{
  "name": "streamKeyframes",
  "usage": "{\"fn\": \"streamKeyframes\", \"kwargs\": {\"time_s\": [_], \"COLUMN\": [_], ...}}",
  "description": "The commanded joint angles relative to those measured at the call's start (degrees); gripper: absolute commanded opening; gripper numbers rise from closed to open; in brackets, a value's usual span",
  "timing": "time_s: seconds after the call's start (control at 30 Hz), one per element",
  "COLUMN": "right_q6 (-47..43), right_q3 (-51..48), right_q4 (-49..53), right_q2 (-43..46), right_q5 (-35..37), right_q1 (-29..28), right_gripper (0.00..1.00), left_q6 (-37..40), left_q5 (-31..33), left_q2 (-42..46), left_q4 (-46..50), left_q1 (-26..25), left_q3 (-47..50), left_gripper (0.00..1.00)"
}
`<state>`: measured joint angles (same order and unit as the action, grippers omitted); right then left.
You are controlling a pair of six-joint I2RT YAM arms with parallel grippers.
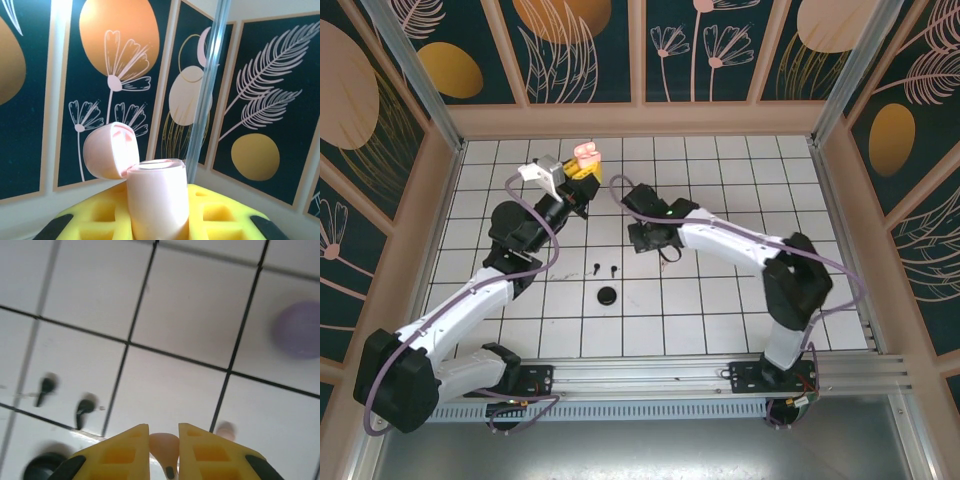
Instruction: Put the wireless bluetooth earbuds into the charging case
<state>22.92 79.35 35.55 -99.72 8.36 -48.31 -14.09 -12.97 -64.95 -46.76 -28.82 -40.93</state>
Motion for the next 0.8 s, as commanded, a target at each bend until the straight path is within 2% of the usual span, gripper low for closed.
{"fn": "streamKeyframes", "kwargs": {"time_s": [0.0,0.3,0.43,0.77], "right_q6": [1.43,0.82,-0.28,-4.94], "right_q3": [2.41,9.3,12.5,8.41], "right_q4": [1.72,-0.81,-3.75,-21.68], "right_q2": [6.09,16.0,18.5,25.22], "right_q5": [2.76,3.41,2.22,-9.11], "right_q1": [1.36,3.84,3.84,3.32], "right_gripper": [0.17,0.17,0.17,0.18], "left_q6": [5.37,10.56,12.27,15.35], "left_q5": [-4.03,-7.6,-8.77,-9.16], "left_q2": [0.76,-2.54,-4.41,-9.04], "left_q4": [-8.49,-21.91,-24.57,-31.63], "left_q1": [0.1,0.08,0.14,-0.11], "left_q3": [2.55,7.88,8.71,8.64], "left_gripper": [0.0,0.0,0.0,0.0]}}
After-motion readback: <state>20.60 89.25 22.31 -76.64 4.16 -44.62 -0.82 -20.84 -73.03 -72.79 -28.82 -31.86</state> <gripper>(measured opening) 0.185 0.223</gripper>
